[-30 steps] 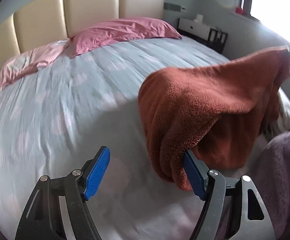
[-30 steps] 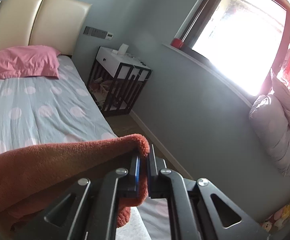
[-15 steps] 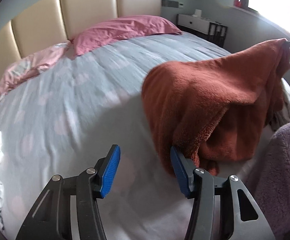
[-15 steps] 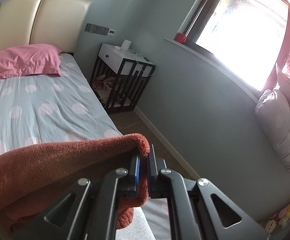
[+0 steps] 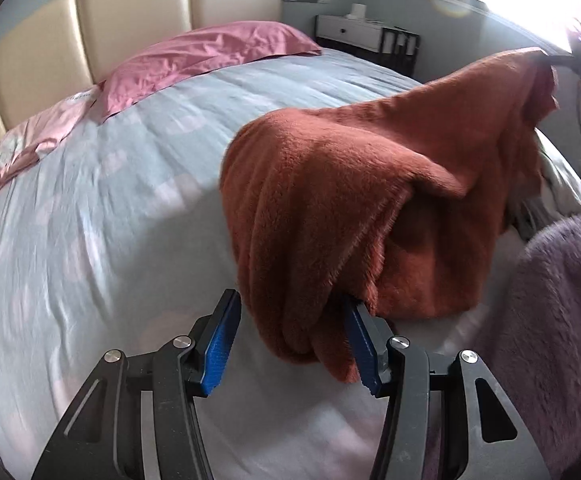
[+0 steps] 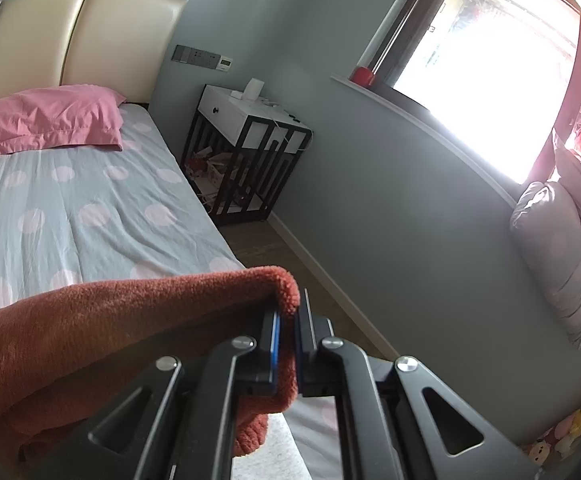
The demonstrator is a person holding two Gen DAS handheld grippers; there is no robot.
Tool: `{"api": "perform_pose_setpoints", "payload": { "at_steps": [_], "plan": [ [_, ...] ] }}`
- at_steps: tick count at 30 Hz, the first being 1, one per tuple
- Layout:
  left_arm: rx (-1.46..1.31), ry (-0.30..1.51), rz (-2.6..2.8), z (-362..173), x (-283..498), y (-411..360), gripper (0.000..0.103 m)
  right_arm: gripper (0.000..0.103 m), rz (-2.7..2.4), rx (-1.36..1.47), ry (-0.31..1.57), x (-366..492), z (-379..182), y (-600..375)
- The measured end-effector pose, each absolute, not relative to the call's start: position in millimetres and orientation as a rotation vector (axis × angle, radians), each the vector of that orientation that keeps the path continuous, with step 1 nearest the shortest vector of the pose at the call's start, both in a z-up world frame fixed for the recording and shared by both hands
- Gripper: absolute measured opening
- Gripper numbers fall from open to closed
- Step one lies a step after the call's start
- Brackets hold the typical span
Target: Fold clothes
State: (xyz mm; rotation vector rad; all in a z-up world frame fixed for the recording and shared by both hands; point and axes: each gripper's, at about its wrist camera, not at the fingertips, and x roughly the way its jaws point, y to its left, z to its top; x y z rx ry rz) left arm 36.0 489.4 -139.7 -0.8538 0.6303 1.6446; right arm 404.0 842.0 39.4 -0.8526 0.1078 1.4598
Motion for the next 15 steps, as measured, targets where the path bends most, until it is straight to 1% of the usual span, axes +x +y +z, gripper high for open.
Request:
{"api": "perform_pose_setpoints", "payload": {
  "at_steps": [1, 2, 4, 13, 14, 15],
  "plan": [
    [-0.859, 0.631, 1.658, -141, 34, 492, 0.051, 0.005, 1.460, -0.854, 0.105, 404, 39, 841],
    [-0.857, 0.624, 1.676, -139, 31, 491, 0.042, 0.005, 1.460, -0.855, 0.104, 404, 39, 841],
    [-0.853, 0.605, 1.716, -136, 26, 489, 0.037, 0.005, 1.460, -0.857, 0.104, 405, 38, 840],
    [-0.925, 0.555, 1.744, -145, 13, 508, 0.038, 0.005, 1.464, -0.856, 0.109, 404, 36, 841],
    [-0.925, 0.547, 1.752, -143, 13, 509, 0.036, 0.005, 1.465, -0.855, 0.110, 404, 37, 840],
    [-0.924, 0.539, 1.760, -140, 13, 511, 0.033, 0.005, 1.466, -0.853, 0.111, 404, 38, 839]
  ]
}}
